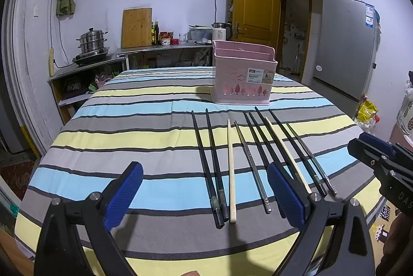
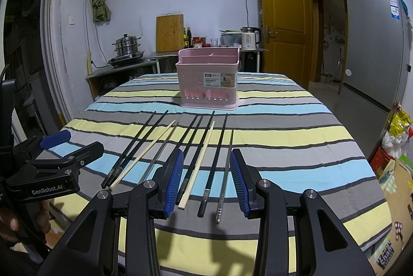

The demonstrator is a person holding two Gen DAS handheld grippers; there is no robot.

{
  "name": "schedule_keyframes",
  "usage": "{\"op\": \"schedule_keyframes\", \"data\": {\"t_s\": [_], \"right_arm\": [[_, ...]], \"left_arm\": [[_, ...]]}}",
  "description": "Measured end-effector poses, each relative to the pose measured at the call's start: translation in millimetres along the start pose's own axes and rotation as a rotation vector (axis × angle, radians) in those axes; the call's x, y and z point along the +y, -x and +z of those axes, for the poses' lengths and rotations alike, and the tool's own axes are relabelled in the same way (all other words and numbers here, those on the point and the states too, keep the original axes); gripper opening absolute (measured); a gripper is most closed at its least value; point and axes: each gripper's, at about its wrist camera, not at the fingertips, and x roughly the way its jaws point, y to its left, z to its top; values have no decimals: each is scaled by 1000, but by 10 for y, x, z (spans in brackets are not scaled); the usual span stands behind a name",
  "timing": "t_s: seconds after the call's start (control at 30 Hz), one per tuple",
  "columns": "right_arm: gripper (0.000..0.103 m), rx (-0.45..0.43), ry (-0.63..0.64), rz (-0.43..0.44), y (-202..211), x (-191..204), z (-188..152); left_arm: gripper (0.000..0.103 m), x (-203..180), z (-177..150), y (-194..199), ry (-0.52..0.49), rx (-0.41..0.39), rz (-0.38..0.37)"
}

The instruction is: Organize utensils

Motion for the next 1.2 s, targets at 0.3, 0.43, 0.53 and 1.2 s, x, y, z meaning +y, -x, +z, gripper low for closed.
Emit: {"op": "schedule_keyframes", "data": {"t_s": [0.3, 0.43, 0.53, 1.2], "right_arm": [[39, 0, 1, 0, 5, 10, 3], [39, -1, 1, -1, 6, 14, 2], [39, 1, 0, 0, 1, 6, 3], [39, 1, 2, -1, 4, 17, 2]], "left_arm": [[99, -9, 1, 3, 0, 0, -1], [99, -10, 5, 7, 1, 0, -2], [99, -12, 4, 7, 0, 0, -1], [99, -33, 0, 32, -3, 0, -5]]}}
